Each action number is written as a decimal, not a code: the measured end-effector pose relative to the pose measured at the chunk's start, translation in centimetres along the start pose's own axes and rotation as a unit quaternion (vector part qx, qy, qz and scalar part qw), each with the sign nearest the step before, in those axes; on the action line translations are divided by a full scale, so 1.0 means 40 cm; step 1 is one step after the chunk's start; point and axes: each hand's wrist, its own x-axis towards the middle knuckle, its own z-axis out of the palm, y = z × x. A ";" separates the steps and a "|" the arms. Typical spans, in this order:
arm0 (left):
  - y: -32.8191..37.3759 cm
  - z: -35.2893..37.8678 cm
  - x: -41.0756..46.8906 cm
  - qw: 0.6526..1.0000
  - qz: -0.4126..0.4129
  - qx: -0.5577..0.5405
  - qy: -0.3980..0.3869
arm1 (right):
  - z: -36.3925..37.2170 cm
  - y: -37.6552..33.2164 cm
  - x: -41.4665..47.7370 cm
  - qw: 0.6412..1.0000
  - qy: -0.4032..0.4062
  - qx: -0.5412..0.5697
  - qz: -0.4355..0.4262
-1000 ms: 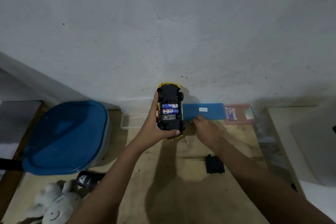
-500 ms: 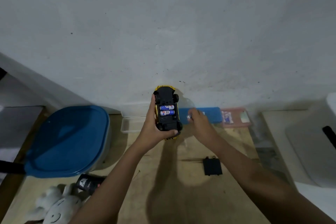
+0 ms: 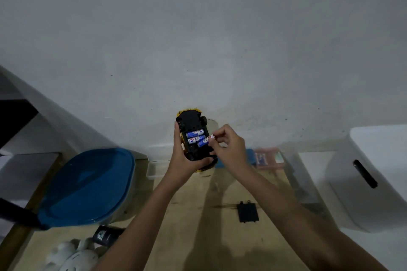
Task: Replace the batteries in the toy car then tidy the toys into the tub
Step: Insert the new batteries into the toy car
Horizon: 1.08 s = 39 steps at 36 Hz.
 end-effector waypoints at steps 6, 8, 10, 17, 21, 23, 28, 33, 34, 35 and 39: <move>0.038 -0.017 -0.028 1.000 0.011 -0.010 -0.016 | -0.018 -0.047 -0.014 0.997 0.019 -0.047 -0.058; 0.048 -0.025 -0.033 0.999 0.017 -0.005 -0.034 | -0.026 -0.056 -0.018 0.997 0.006 -0.051 -0.061; 0.057 -0.030 -0.038 0.999 0.020 -0.002 -0.048 | -0.034 -0.065 -0.019 0.997 -0.012 -0.044 -0.059; 0.080 -0.046 -0.046 0.998 0.027 0.002 -0.060 | -0.071 -0.099 -0.016 0.995 -0.073 -0.001 -0.060; 0.093 -0.053 -0.045 0.997 0.031 0.011 -0.066 | -0.088 -0.118 -0.016 0.993 -0.104 0.050 -0.027; 0.098 -0.055 -0.042 0.997 0.034 0.016 -0.068 | -0.094 -0.129 -0.019 0.989 -0.113 0.090 0.017; 0.114 -0.061 -0.040 0.996 0.033 0.024 -0.078 | -0.102 -0.163 -0.028 0.971 -0.171 0.150 0.075; 0.117 -0.061 -0.039 0.994 0.018 0.008 -0.109 | -0.102 -0.181 -0.017 0.965 -0.167 0.173 0.106; 0.116 -0.061 -0.039 0.993 0.016 0.007 -0.114 | -0.102 -0.184 -0.014 0.965 -0.163 0.171 0.110; 0.116 -0.061 -0.038 0.993 0.015 0.007 -0.119 | -0.103 -0.186 -0.011 0.965 -0.161 0.172 0.114; 0.116 -0.058 -0.035 0.992 0.013 0.008 -0.129 | -0.096 -0.191 -0.009 0.967 -0.149 0.173 0.115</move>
